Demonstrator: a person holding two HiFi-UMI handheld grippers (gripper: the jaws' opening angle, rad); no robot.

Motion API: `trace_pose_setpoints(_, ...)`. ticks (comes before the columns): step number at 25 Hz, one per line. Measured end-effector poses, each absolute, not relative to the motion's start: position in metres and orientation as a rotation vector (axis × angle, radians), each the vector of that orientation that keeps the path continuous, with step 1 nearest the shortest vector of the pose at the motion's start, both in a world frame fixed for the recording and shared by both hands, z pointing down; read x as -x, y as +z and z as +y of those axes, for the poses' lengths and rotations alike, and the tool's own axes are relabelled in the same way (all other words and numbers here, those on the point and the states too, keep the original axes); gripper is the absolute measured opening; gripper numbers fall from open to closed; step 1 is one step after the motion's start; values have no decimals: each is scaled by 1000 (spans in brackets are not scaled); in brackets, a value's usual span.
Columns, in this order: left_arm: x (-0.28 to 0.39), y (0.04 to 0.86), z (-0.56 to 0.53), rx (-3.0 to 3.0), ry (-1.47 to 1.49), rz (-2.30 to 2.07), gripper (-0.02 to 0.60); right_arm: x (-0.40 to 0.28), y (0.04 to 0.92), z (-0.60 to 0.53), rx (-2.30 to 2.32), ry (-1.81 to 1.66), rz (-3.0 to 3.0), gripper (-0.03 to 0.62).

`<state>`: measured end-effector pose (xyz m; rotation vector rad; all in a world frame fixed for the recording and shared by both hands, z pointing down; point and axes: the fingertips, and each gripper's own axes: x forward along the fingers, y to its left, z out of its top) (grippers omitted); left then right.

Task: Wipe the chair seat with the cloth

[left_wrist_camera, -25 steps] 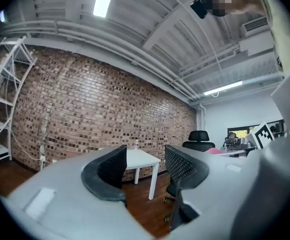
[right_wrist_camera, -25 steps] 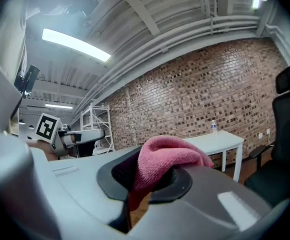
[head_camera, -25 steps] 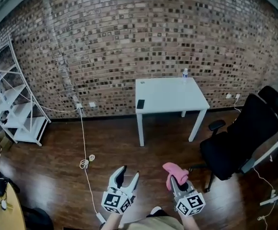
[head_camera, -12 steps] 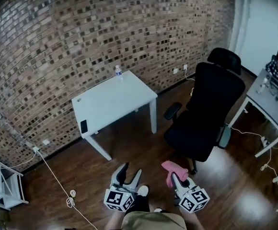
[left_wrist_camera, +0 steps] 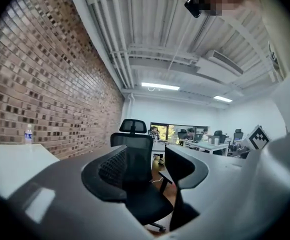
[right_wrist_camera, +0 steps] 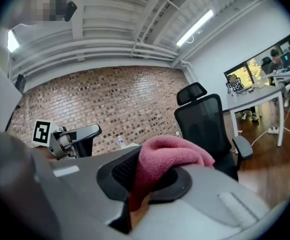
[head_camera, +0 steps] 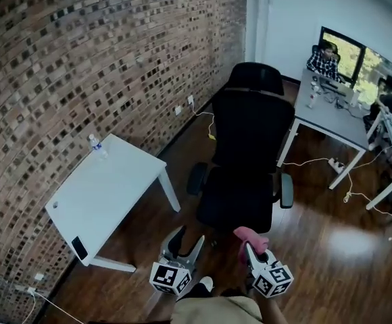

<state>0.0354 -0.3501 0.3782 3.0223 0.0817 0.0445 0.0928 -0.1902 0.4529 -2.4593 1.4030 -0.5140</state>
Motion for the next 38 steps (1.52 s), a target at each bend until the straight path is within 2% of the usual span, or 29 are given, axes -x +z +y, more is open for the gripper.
trace_pose_setpoints(9,-133,425,-383,-2933,148,311,212,-150,481,-227,2544,-602,1255,3)
trace_pose_setpoints(20,-283,486,-432,-2924,273,327,212,-315,550,-273,2549,-708,1210,3)
trace_pose_setpoints(26,-384,524,-458,-2970,299,279,212,-424,636,-324,2465,-841,1368,5)
trace_pose_setpoints(33,-458,575,-496,-2916,386,296,207,-501,753,-400,2432,-1174,1271,5)
trace_pose_setpoints(38,-495,606,-518,-2875,517,362,218,-531,799,-473,2223,-1214,1328,6)
